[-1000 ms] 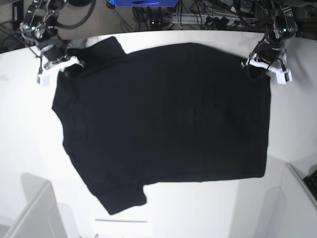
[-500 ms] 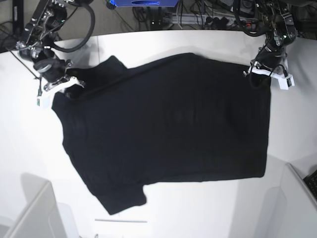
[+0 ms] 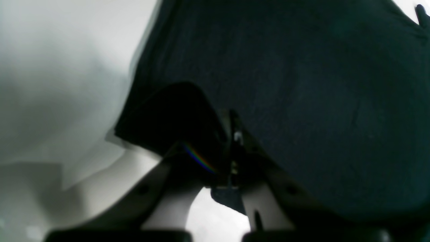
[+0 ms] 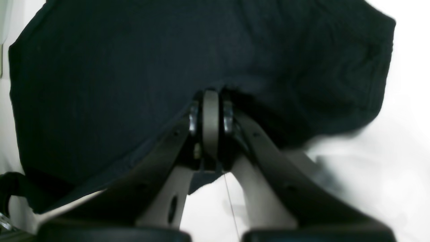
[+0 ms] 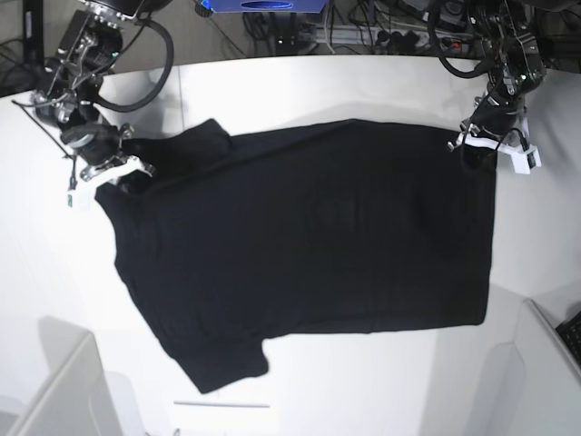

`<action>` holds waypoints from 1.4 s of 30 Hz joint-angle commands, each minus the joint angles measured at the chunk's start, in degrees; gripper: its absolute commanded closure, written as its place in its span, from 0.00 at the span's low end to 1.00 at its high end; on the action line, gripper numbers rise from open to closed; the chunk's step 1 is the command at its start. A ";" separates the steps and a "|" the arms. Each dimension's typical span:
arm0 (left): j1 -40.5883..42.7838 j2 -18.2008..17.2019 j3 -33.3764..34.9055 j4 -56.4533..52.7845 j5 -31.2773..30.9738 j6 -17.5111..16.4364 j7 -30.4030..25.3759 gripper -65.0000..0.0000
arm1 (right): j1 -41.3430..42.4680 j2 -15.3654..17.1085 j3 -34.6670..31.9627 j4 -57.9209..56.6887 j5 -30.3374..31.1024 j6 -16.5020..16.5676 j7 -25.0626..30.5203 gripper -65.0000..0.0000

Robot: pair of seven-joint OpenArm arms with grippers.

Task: Fold the T-shirt properly
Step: 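Lift both shoulder corners and pull the shirt toward the robot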

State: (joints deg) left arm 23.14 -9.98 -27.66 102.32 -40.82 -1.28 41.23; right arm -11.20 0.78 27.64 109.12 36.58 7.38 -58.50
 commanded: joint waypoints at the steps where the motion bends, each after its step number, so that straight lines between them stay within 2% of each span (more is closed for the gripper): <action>1: -0.32 -0.62 -0.34 0.67 -0.63 -0.08 -1.10 1.00 | 1.40 0.50 0.01 0.37 0.83 0.14 1.31 1.00; 11: -2.96 -0.62 -0.69 0.31 -0.63 0.09 -1.10 1.00 | 7.82 0.59 0.01 -7.10 0.83 0.05 1.40 1.00; 16: -3.93 -0.70 -0.52 0.23 -0.63 3.87 -1.10 1.00 | 10.28 0.59 0.01 -10.00 0.74 0.05 1.66 1.00; 21: -5.07 -0.70 -0.34 -1.18 -0.63 4.05 -1.01 1.00 | 12.21 1.82 0.01 -12.29 0.74 0.05 1.93 1.00; 25: -6.30 -1.23 -0.16 -3.73 -0.63 6.07 -1.01 1.00 | 12.92 2.70 0.01 -13.52 0.74 0.05 1.93 1.00; 42: -8.50 -1.41 -0.16 -5.40 -0.63 6.07 -1.01 1.00 | 18.28 2.70 -0.08 -21.87 0.74 0.05 2.37 1.00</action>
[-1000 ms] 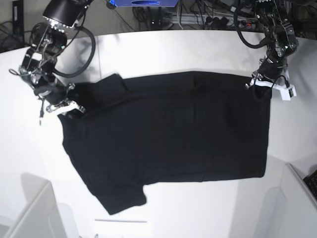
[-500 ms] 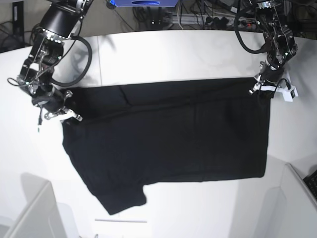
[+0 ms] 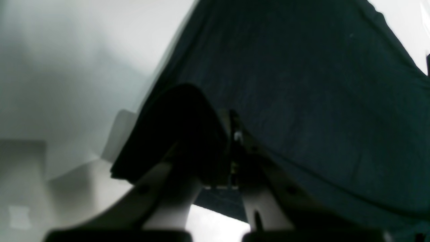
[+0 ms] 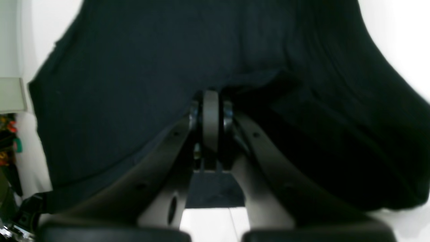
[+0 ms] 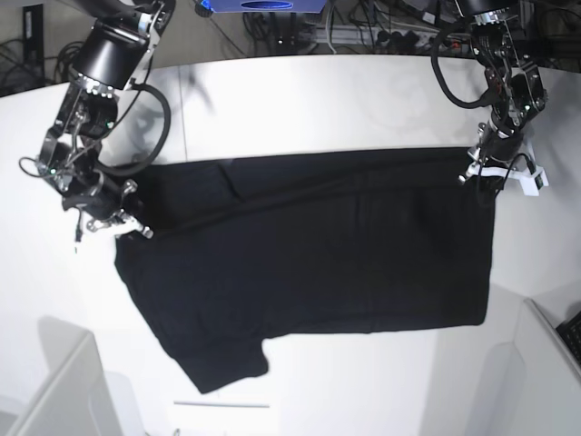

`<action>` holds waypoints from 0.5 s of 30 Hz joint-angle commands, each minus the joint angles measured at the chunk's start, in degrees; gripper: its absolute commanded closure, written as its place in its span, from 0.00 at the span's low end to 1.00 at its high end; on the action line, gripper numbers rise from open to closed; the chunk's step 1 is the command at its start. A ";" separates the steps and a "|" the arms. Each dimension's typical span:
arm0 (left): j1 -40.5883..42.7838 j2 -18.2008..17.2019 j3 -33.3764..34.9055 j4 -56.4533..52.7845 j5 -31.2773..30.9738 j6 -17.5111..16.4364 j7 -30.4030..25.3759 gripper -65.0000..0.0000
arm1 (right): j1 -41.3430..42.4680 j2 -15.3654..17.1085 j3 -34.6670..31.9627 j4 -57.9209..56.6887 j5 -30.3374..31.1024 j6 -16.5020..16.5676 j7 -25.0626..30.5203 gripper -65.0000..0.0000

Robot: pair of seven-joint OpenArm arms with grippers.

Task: Fold the T-shirt properly
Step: 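Lift both shoulder corners and pull the shirt toward the robot, then adjust grips on both shoulder corners, holding the shirt taut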

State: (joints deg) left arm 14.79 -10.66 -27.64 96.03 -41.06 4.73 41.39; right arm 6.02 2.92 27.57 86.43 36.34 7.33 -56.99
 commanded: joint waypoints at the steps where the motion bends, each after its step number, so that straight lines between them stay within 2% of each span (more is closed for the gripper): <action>1: -0.15 -0.73 -0.45 0.89 -0.39 0.06 -1.17 1.00 | 1.14 0.55 -0.01 0.38 0.98 0.10 0.86 1.00; 15: -0.41 -0.73 -0.71 0.81 -0.39 0.06 -1.17 1.00 | 2.29 0.64 -0.10 -1.38 0.98 0.10 0.86 1.00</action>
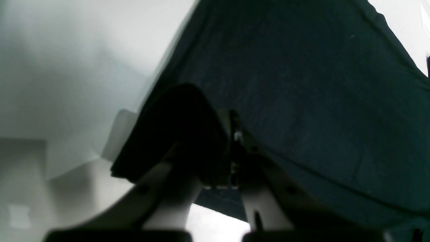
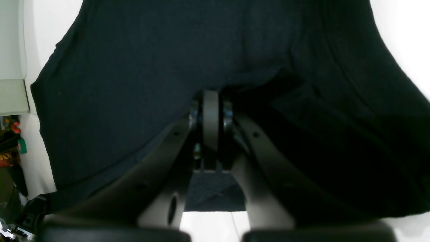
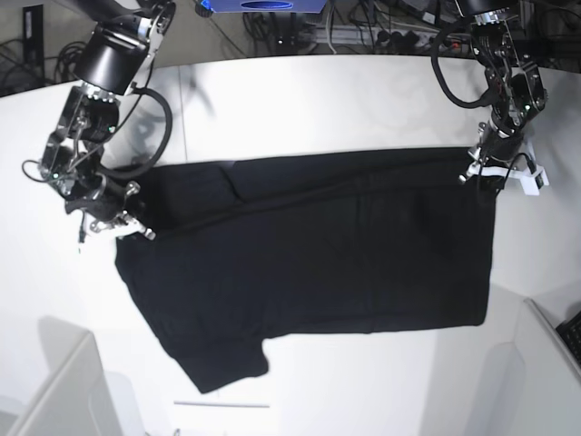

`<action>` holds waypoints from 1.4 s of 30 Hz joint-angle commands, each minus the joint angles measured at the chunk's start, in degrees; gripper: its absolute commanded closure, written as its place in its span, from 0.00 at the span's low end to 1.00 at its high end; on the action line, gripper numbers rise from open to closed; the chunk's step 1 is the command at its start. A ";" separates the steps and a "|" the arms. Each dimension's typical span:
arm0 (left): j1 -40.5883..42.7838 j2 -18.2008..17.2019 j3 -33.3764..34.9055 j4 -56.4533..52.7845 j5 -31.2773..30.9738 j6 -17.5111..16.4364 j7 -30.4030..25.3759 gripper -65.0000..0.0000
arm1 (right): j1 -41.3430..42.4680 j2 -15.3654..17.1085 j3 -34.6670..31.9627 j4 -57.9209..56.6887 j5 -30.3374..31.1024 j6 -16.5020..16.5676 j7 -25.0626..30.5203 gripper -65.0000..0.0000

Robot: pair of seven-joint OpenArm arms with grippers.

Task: Fold the T-shirt properly
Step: 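Adjust grips on both shoulder corners, holding the shirt taut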

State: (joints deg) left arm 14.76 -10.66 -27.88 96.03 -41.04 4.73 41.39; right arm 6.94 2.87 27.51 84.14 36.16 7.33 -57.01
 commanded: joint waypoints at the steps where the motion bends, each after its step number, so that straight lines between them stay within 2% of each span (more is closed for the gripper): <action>1: -0.39 -0.73 -0.47 0.81 -0.41 0.06 -1.17 1.00 | 1.46 0.69 -0.03 0.92 1.16 0.10 0.88 1.00; 7: -0.39 -0.82 -0.56 0.81 -0.41 0.06 -1.17 1.00 | 2.25 0.69 -0.12 0.83 1.16 0.10 0.88 1.00; 14: -0.39 -0.82 -0.56 0.89 -0.41 0.06 -1.17 1.00 | 2.42 1.13 -4.61 0.83 1.16 0.10 0.97 1.00; 28: -0.39 -0.82 -0.65 0.89 -0.41 0.06 -1.17 1.00 | 2.51 1.48 -4.52 0.83 1.07 0.10 0.97 1.00; 35: -0.39 -0.82 -0.65 0.89 -0.41 0.06 -1.17 1.00 | 2.42 1.04 -4.43 1.27 -6.84 0.01 0.97 1.00; 37: -0.48 -0.82 -0.65 0.89 -0.41 0.06 -1.17 1.00 | 2.42 1.04 -4.43 1.36 -6.93 0.01 1.50 0.85; 38: -0.83 -0.82 -0.65 0.89 -0.41 0.06 -1.17 0.97 | 2.42 1.04 -4.43 1.36 -6.93 0.01 1.94 0.79; 40: -1.36 -0.82 -0.65 0.89 -0.41 0.06 -1.17 0.81 | 2.42 1.04 -4.43 1.36 -6.93 0.01 2.73 0.68; 42: -1.62 -0.82 -0.65 0.81 -0.41 0.06 -1.17 0.66 | 2.34 1.13 -4.43 1.36 -7.11 0.01 2.90 0.65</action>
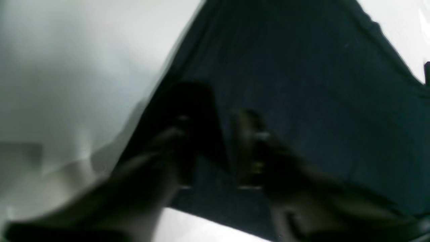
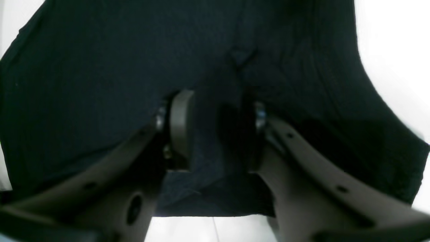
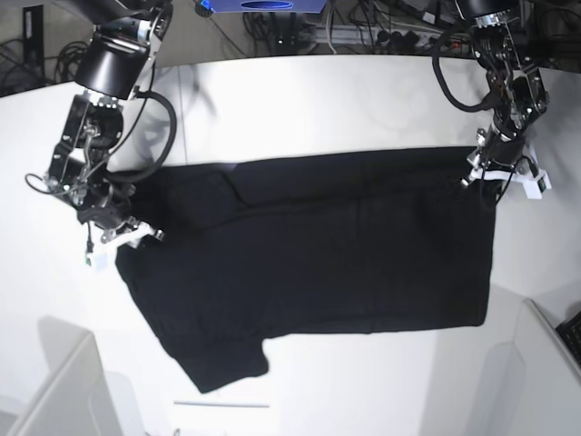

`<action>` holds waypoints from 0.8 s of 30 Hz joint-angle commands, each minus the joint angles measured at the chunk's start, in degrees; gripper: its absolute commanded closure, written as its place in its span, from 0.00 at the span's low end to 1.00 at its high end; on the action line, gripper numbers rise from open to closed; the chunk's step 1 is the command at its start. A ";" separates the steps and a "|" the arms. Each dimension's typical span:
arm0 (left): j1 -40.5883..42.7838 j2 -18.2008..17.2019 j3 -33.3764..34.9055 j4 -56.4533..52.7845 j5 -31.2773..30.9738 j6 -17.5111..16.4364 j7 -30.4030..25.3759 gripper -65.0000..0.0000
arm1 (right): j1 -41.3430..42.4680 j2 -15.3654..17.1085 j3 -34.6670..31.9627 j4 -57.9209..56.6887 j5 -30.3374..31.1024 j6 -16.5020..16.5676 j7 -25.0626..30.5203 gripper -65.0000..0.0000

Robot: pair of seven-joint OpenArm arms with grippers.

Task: Fold the T-shirt properly
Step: 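Adjust grips on both shoulder corners, holding the shirt taut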

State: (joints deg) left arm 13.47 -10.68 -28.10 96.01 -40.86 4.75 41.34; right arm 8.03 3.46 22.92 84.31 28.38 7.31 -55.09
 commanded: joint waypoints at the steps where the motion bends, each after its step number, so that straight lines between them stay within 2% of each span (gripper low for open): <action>1: -0.42 -0.80 -0.43 0.83 -0.59 0.04 -1.12 0.59 | 1.24 0.54 0.16 1.18 0.67 0.03 0.98 0.65; 4: -1.65 -0.80 -0.43 0.83 -0.59 0.04 -1.21 0.45 | 1.24 0.62 0.69 1.36 0.67 0.03 1.07 0.65; 7: -2.27 -0.80 -0.52 0.83 -0.59 0.04 -1.21 0.38 | 1.15 0.18 4.91 2.94 0.59 -0.85 1.07 0.65; 10: -3.76 -0.80 -1.75 0.92 -0.68 0.04 -1.21 0.38 | 0.98 -0.78 7.81 5.84 0.59 -2.70 1.07 0.64; 13: -4.46 -0.36 -7.73 1.62 -1.03 -0.23 -1.21 0.38 | -0.60 -0.87 9.13 9.62 0.59 -2.96 1.60 0.64; 17: -3.23 0.79 -12.65 6.19 -1.20 -0.40 -1.21 0.38 | -4.91 -1.05 9.39 15.69 0.76 -3.31 7.49 0.64; 19: 0.11 1.58 -13.97 9.53 -1.20 -0.84 -1.21 0.38 | -7.46 -2.45 9.48 19.03 0.85 -3.31 10.65 0.64; 22: 4.94 3.86 -15.29 13.84 -1.20 -4.97 -1.56 0.38 | -12.21 -4.39 9.48 24.39 0.85 -3.31 13.82 0.64; 24: 7.84 5.80 -17.05 15.51 -1.20 -9.63 -1.56 0.38 | -15.11 -6.41 9.48 26.85 0.85 -3.31 14.69 0.64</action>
State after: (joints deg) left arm 21.32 -4.21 -44.58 110.28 -41.80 -4.73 40.99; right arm -7.55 -3.18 32.38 110.30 28.42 3.60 -41.19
